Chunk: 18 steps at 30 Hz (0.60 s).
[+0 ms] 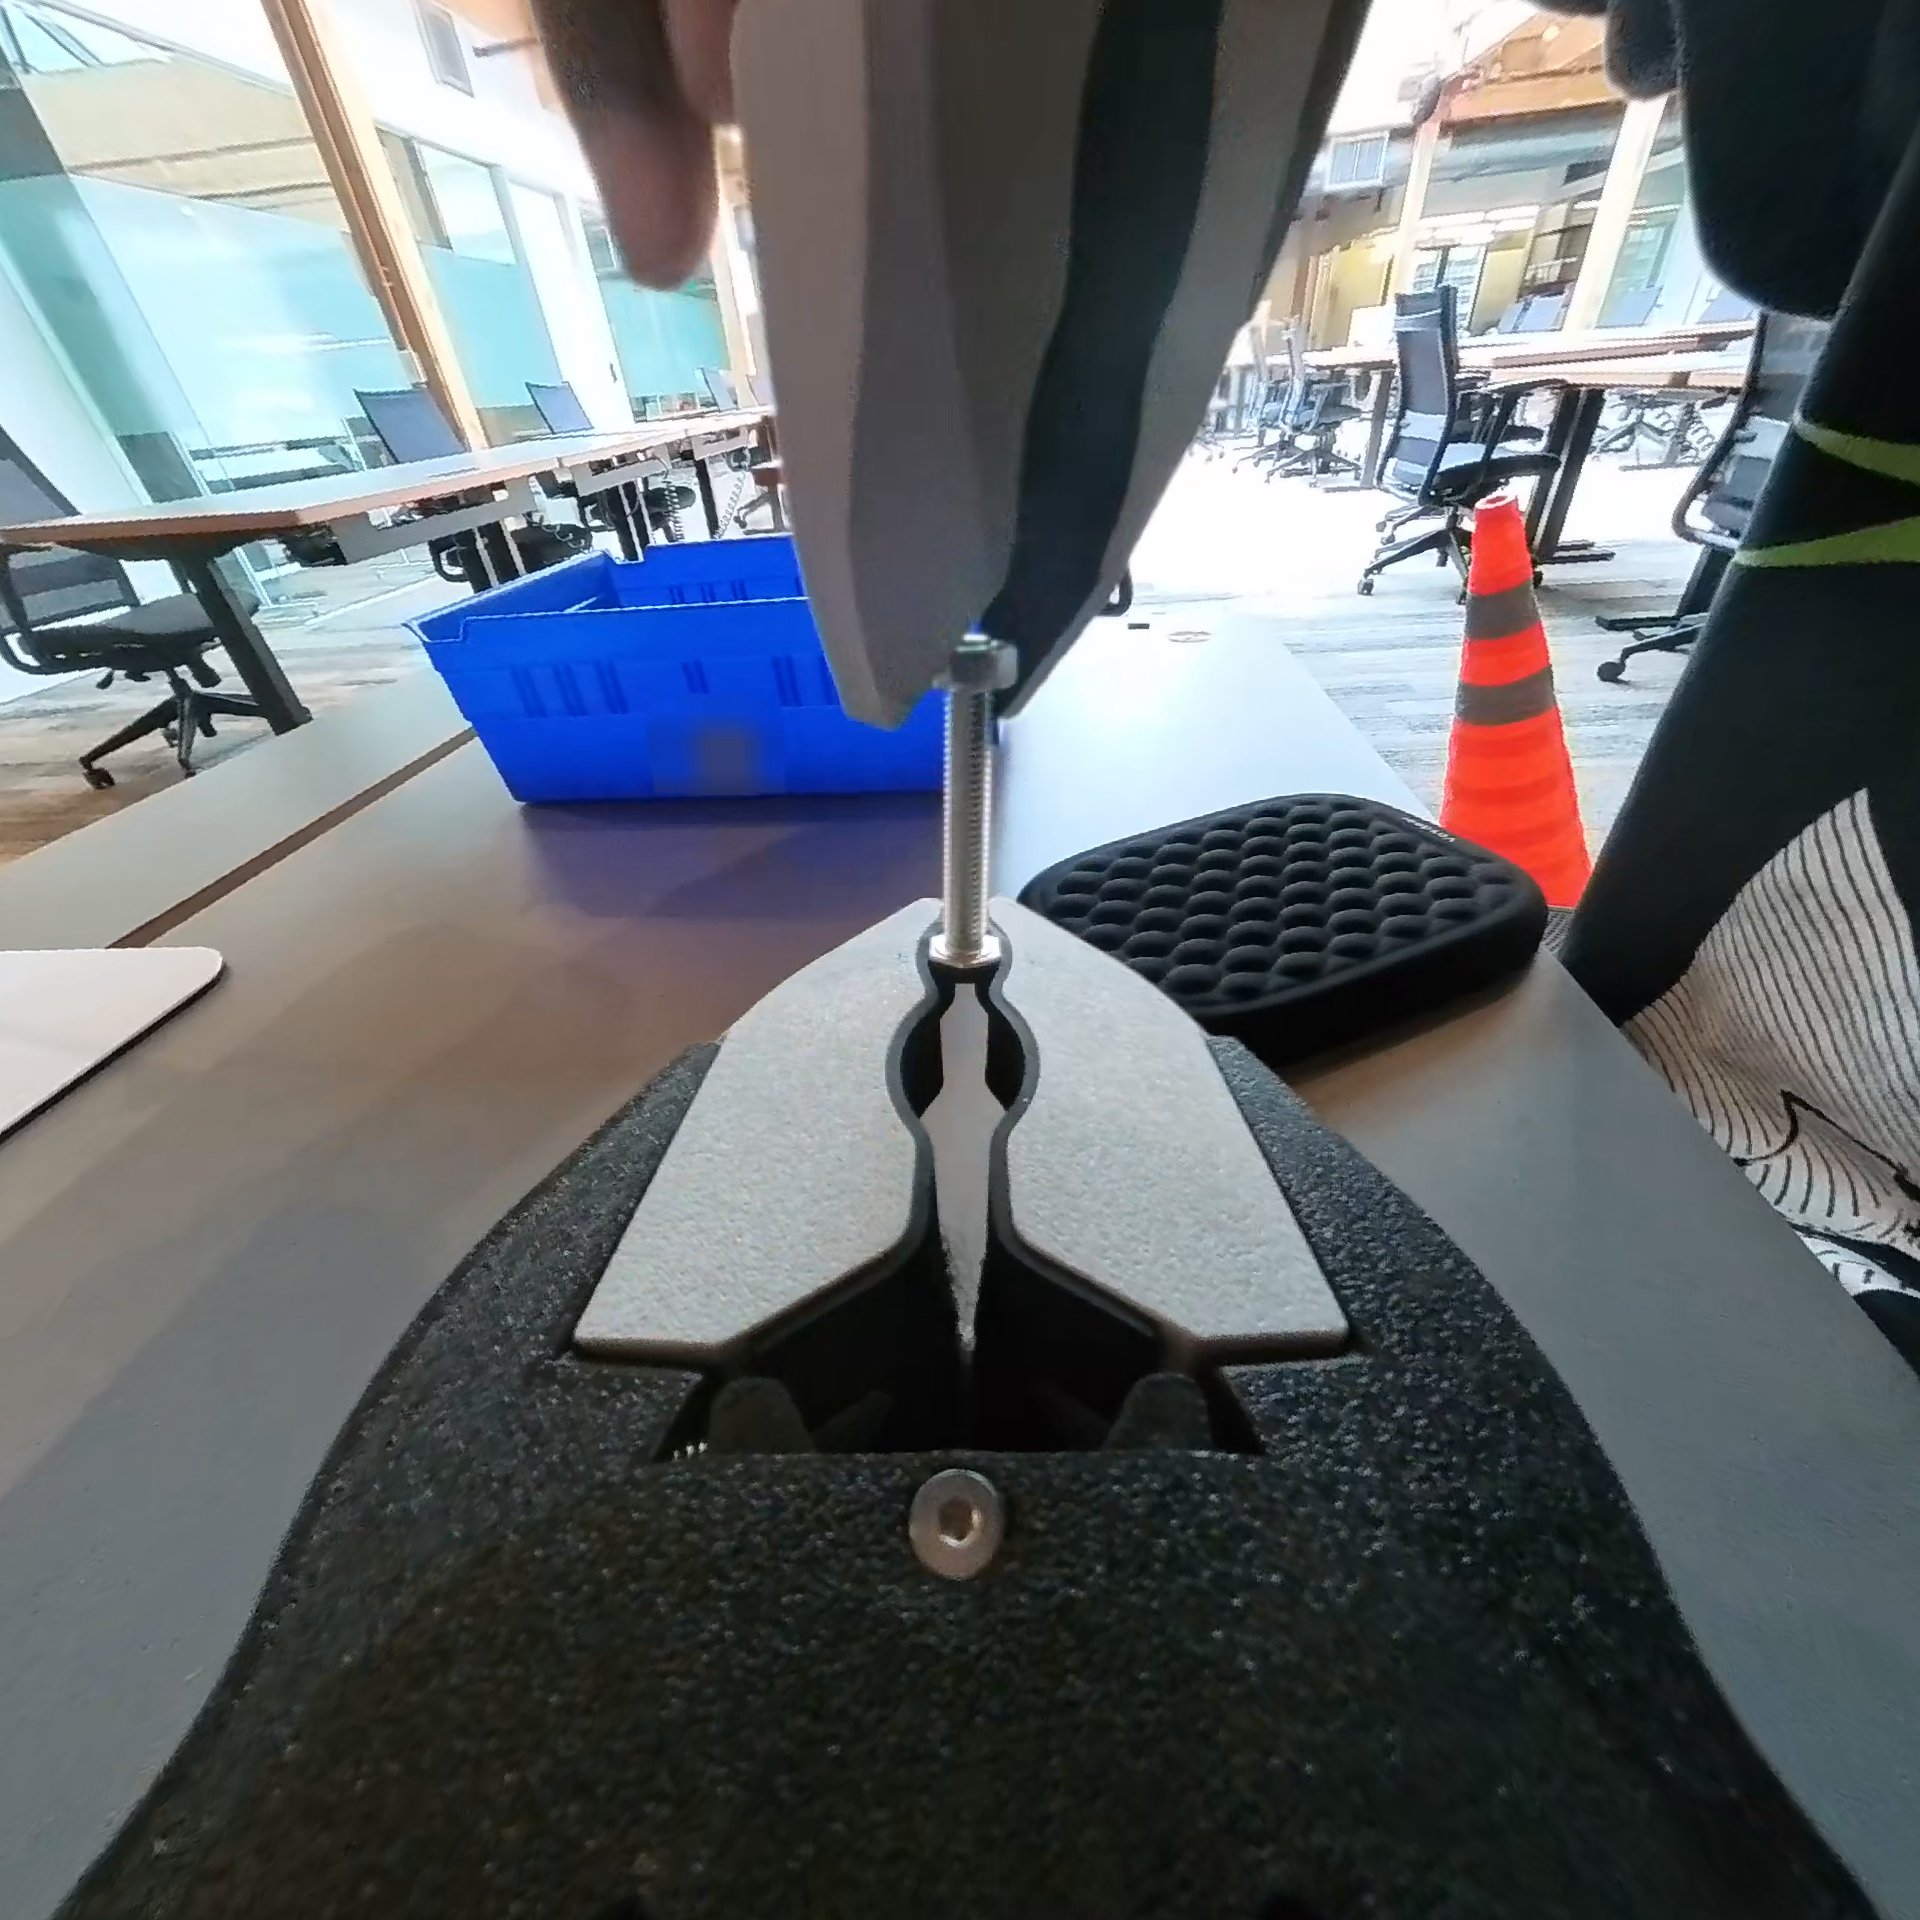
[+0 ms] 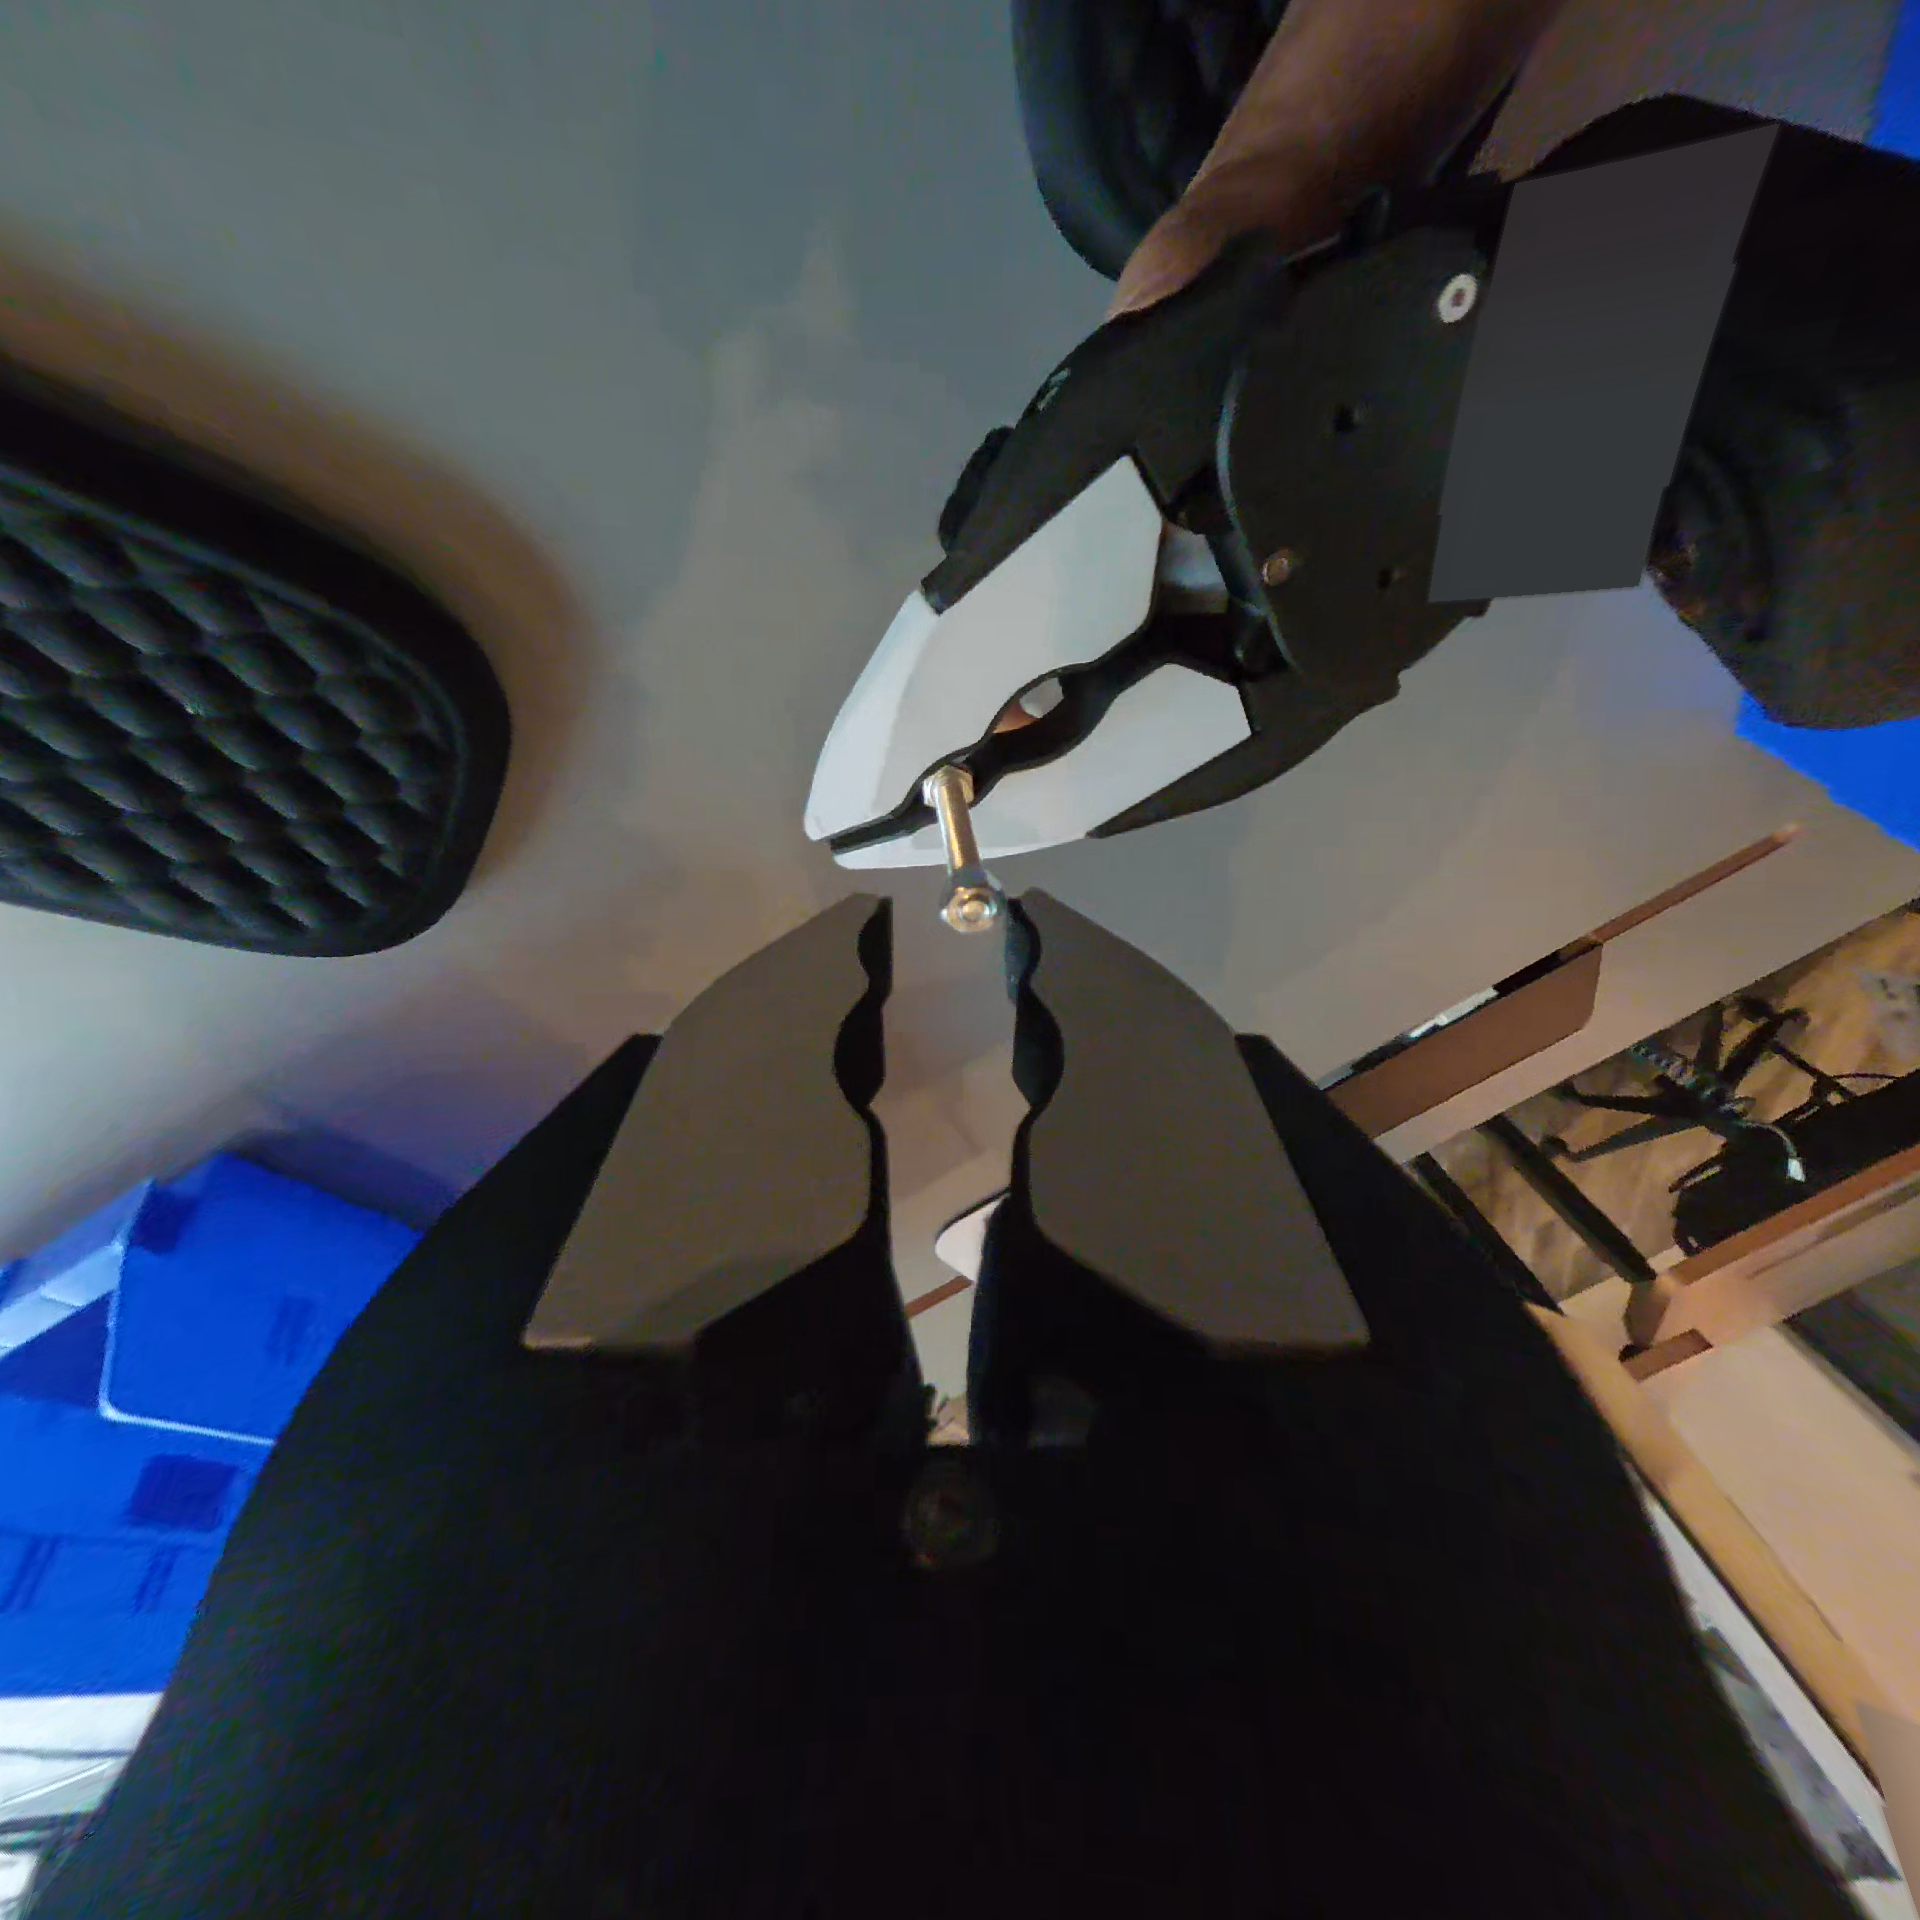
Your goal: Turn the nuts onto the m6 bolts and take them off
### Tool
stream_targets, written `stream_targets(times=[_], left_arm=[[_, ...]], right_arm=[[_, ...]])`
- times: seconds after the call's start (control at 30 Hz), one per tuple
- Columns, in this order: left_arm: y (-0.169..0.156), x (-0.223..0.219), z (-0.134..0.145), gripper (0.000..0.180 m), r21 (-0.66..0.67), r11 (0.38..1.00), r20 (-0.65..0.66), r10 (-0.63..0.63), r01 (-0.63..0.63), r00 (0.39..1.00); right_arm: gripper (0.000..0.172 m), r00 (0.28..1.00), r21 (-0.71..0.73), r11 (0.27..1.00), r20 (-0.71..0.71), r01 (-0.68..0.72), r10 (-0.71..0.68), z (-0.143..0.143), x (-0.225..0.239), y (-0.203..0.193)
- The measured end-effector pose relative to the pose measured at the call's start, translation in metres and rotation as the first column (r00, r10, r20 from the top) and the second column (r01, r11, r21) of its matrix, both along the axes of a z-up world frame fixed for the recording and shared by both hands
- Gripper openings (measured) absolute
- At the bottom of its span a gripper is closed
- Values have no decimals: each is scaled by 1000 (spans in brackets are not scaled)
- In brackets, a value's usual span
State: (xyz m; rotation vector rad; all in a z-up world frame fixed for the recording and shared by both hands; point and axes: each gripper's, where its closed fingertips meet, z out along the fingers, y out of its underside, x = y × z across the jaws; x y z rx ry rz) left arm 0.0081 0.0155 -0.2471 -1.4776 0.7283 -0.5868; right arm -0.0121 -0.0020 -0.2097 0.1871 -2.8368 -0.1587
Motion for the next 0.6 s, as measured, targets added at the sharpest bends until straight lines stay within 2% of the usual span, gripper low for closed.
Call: stream_targets(times=[0.03, 0.13, 0.27, 0.33, 0.43, 0.5, 0.6], left_arm=[[0, 0, 0, 2, -1, 1000, -2, -3, 3, 1000], [0, 0, -1, 2, -2, 1000, -1, 1, -1, 1000], [3, -3, 0, 2, 4, 1000, -7, 30, -30, 1000], [5, -6, -1, 2, 8, 998, -22, 54, -54, 998], [7, -8, -2, 2, 13, 997, -36, 82, -81, 996], [8, -8, -2, 2, 19, 996, -47, 93, -92, 995], [11, -14, -1, 2, 7, 993, -32, 122, -122, 992]], right_arm=[[13, 1000, 5, 1000, -20, -7, 7, 0, -3, 0], [11, 998, -6, 999, -30, 48, -48, 0, -5, 1], [11, 952, -65, 950, 4, 305, -306, 0, -5, 3], [11, 873, -99, 868, 30, 487, -486, -2, -4, 4], [11, 685, -142, 671, 106, 728, -721, -3, 0, 3], [11, 582, -161, 560, 171, 813, -795, -4, 5, 1], [11, 459, -167, 428, 333, 888, -824, -7, 16, -12]])
